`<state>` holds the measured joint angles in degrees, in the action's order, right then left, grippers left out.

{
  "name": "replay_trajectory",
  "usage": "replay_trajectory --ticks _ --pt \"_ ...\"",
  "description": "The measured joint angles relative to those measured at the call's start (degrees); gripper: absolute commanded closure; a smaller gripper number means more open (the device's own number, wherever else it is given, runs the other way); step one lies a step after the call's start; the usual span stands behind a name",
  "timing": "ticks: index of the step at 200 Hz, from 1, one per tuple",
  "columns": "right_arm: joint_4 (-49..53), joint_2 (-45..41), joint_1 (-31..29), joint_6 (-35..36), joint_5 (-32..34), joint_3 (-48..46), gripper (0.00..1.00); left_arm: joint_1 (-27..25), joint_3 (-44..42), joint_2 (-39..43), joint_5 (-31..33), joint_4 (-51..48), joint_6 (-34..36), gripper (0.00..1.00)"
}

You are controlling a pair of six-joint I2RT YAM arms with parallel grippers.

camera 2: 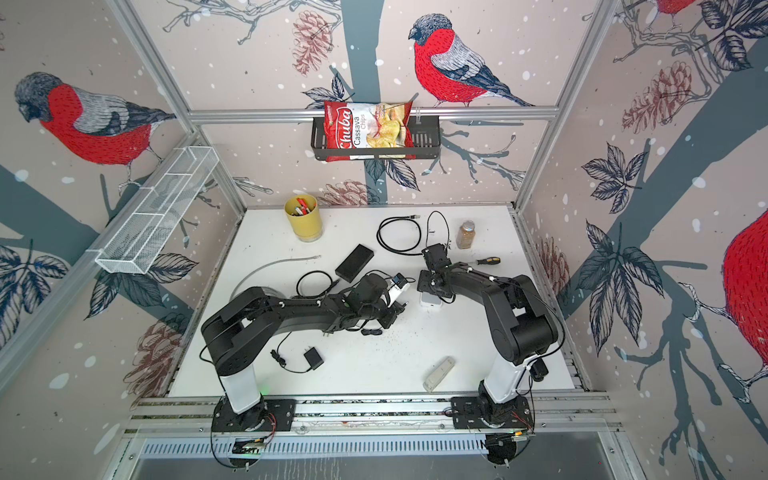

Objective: Insert the plug into the switch port

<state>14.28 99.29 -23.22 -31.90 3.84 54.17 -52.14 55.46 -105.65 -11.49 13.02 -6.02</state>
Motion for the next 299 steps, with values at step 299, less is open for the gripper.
replay_trajectory --ticks 299 --pt "0.55 -8.0 3.85 -2.36 -9.2 -3.39 0.11 1.46 10.45 -9.75 -4.94 -7.5 -6.01 1.0"
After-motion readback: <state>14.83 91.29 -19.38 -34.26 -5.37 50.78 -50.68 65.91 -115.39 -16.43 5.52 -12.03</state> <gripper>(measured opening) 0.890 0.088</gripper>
